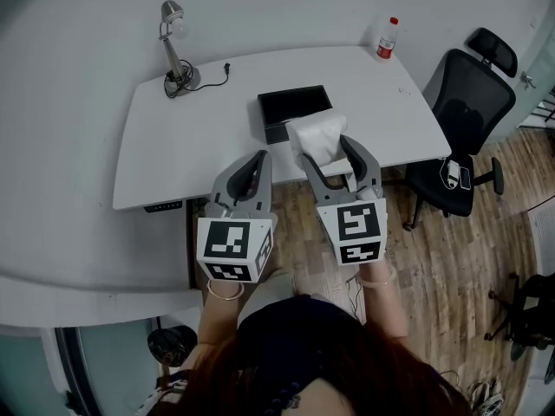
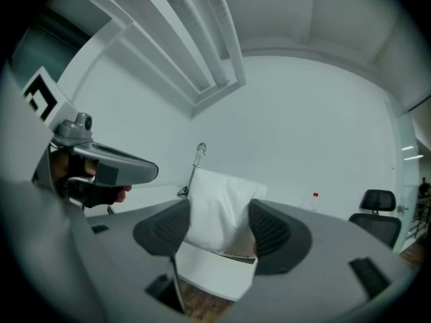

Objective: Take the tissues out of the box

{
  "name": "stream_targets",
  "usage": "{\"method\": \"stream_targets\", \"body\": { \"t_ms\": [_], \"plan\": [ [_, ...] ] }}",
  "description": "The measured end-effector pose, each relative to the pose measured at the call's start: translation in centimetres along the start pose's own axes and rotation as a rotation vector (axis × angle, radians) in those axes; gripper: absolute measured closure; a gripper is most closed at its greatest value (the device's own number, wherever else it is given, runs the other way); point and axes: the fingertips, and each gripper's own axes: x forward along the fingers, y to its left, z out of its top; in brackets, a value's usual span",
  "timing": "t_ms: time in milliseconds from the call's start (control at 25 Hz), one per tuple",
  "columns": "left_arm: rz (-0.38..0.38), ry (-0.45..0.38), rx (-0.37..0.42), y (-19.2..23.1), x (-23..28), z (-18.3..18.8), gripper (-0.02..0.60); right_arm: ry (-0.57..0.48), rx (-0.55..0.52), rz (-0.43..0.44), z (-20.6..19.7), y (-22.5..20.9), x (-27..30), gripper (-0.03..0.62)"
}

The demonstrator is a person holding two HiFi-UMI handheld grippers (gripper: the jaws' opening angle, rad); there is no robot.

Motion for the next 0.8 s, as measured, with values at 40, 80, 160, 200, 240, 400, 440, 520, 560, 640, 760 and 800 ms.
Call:
{"method": "stream_targets", "body": {
  "t_ms": [40, 80, 160, 200, 240, 400, 440, 520, 560, 640, 760, 800],
  "plan": [
    [0.002, 0.001, -0.001, -0.2, -0.2, 0.0, 0.56, -0.004, 0.001, 0.001, 0.1, 0.0, -0.4, 0.299],
    [0.005, 0.002, -0.002, -0.5, -0.5, 0.0, 0.561, -0.006, 0.002, 0.001, 0.2, 0.0, -0.8, 0.299],
    [0.01, 0.004, -0.001, -0.9, -0.9, 0.1, 0.56, -0.012, 0.005, 0.002, 0.3, -0.1, -1.5, 0.3],
    [0.012, 0.004, -0.001, -1.1, -1.0, 0.3, 0.56, -0.016, 0.008, 0.002, 0.4, -0.1, -1.8, 0.299],
    [0.014, 0.003, 0.0, -1.3, -1.2, 0.3, 0.56, -0.019, 0.01, 0.002, 0.5, -0.1, -2.1, 0.301],
    [0.023, 0.005, 0.001, -2.3, -2.0, 0.4, 0.56, -0.031, 0.018, 0.007, 0.5, 0.0, -3.6, 0.301],
    [0.025, 0.006, 0.001, -2.6, -2.2, 0.4, 0.56, -0.035, 0.018, 0.01, 0.5, 0.0, -4.0, 0.301],
    [0.028, 0.004, 0.0, -3.2, -2.6, 0.4, 0.56, -0.041, 0.018, 0.014, 0.5, 0.1, -4.8, 0.301],
    [0.029, 0.003, 0.0, -3.5, -2.8, 0.5, 0.56, -0.044, 0.019, 0.016, 0.5, 0.1, -5.2, 0.301],
    [0.032, 0.004, 0.001, -4.0, -3.2, 0.4, 0.56, -0.05, 0.022, 0.018, 0.5, 0.1, -5.9, 0.301],
    [0.035, 0.008, 0.004, -4.8, -3.9, 0.3, 0.561, -0.059, 0.027, 0.023, 0.5, 0.2, -6.9, 0.301],
    [0.037, 0.01, 0.005, -5.0, -4.1, 0.3, 0.56, -0.062, 0.027, 0.025, 0.5, 0.2, -7.2, 0.301]
  ]
}}
